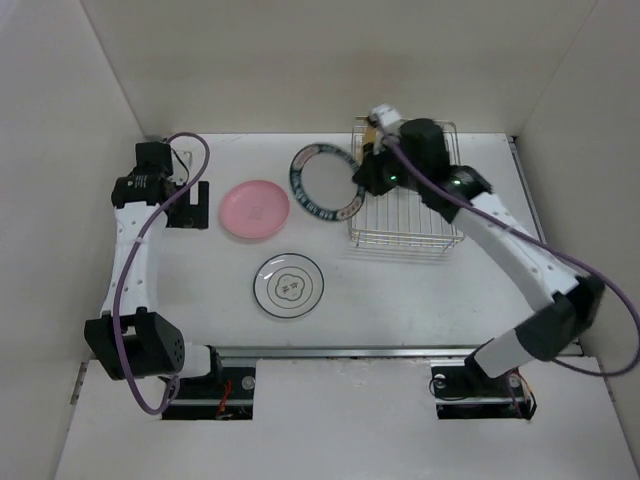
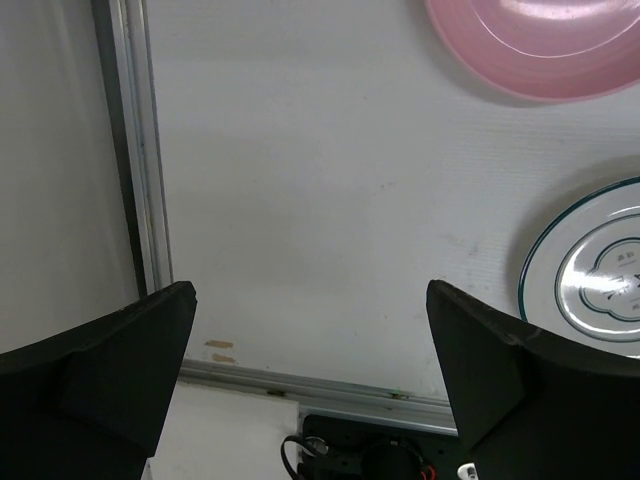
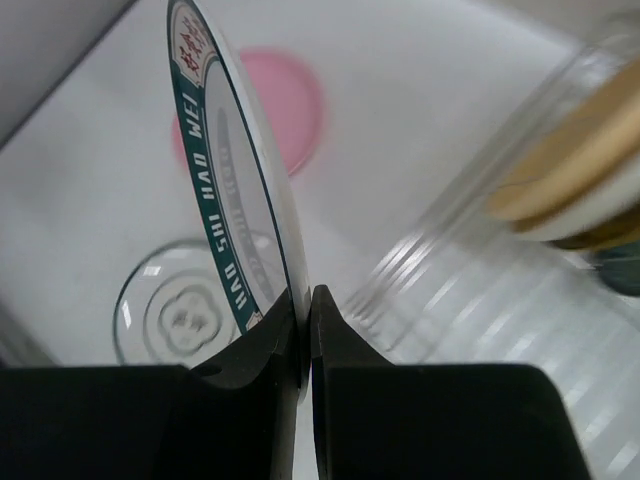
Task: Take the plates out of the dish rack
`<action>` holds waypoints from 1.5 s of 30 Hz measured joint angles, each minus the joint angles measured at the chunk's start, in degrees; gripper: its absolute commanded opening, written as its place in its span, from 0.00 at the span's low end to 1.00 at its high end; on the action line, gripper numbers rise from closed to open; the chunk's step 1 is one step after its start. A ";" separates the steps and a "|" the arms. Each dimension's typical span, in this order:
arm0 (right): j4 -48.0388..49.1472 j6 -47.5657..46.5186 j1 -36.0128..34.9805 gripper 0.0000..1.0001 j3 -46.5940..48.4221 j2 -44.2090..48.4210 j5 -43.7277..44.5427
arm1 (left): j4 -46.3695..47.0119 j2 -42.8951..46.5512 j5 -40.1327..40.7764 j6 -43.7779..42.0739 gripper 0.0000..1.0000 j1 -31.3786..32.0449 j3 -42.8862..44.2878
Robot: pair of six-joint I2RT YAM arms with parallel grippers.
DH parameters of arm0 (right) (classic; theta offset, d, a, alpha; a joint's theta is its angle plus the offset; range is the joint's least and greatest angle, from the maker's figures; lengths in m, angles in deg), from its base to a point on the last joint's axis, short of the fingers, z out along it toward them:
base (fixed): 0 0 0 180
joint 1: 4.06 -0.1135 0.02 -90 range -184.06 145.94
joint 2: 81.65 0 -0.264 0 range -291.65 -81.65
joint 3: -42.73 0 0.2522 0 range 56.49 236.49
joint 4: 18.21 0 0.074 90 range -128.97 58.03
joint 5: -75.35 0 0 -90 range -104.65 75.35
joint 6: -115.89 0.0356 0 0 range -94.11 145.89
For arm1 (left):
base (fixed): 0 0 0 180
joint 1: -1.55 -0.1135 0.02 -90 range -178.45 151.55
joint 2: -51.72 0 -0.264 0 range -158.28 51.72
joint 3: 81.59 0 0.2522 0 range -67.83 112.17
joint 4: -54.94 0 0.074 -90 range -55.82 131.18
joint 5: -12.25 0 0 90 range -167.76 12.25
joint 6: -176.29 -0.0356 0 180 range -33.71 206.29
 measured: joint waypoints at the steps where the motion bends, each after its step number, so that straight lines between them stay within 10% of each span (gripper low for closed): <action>1: -0.24 -0.17 -1.60 0.00 -0.24 -3.15 -3.17 | 0.00 0.20 0.42 0.28 1.00 0.00 0.00; 13: -3.26 -0.79 -10.60 0.00 -0.70 -26.64 -26.23 | -0.07 1.44 2.27 1.70 1.00 0.00 -1.90; 21: -3.26 -0.55 -10.49 0.20 1.73 -36.09 -29.31 | -0.02 1.44 2.34 1.68 1.00 0.00 -2.58; 25: -3.80 -0.52 -10.54 0.38 2.32 -39.41 -28.04 | -0.02 1.44 2.34 1.68 1.00 0.00 -2.84; 45: -12.15 -0.02 -16.11 0.54 5.16 -37.51 -8.72 | 0.00 1.44 2.29 1.68 1.00 0.00 -2.99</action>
